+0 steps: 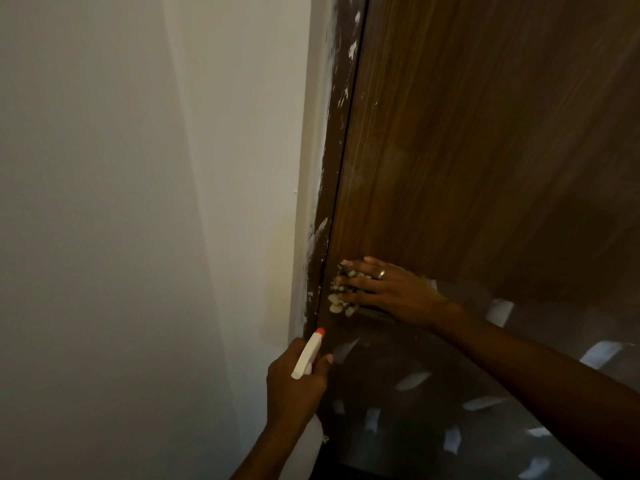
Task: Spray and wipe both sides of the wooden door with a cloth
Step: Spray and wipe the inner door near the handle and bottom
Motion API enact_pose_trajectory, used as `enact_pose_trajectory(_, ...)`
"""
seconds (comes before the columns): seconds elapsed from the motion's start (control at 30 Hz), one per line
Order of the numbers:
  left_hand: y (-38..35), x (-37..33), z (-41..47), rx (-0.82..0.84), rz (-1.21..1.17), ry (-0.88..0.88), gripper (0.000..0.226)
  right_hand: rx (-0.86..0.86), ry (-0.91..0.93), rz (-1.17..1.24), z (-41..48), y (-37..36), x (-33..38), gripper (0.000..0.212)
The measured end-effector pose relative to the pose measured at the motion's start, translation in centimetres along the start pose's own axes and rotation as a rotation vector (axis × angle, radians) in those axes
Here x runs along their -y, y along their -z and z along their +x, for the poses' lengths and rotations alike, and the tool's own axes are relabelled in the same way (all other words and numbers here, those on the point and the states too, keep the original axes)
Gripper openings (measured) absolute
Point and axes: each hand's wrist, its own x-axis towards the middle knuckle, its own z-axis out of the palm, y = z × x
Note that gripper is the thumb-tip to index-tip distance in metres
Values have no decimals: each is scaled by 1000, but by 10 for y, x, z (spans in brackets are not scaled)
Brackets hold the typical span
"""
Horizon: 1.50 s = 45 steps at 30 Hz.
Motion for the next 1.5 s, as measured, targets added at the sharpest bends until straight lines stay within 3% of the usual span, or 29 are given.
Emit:
enact_pose_trajectory(0.2,-2,-3,0,25,-9,35,25,33,-9,-123,0,-5,1,45)
enact_pose_trajectory(0.33,-5,-2,2,19,3,38,24,93,-108,-33,26,4,12,58)
enact_pose_trajectory(0.47,-19,-7,0,6,-1,43,21,182,-281,24,48,17,30,50)
enact_pose_trajectory(0.6,-24,-14,2,-18,-19,122,33,229,-400,47,75,26,49,46)
enact_pose_trajectory(0.7,-17,-21,2,-35,-52,122,27,113,-479,101,48,25,42,60)
enact_pose_trajectory(0.8,-7,-22,2,-38,-60,93,29,-11,-558,154,4,23,34,57)
enact_pose_trajectory(1.0,-1,-25,-1,-64,-52,26,27,4,-724,226,29,36,32,69)
enact_pose_trajectory(1.23,0,-22,-1,-37,-40,19,27,-49,-676,200,37,34,30,68)
enact_pose_trajectory(1.5,3,-23,-3,-16,-39,26,29,-83,-955,243,4,28,49,69)
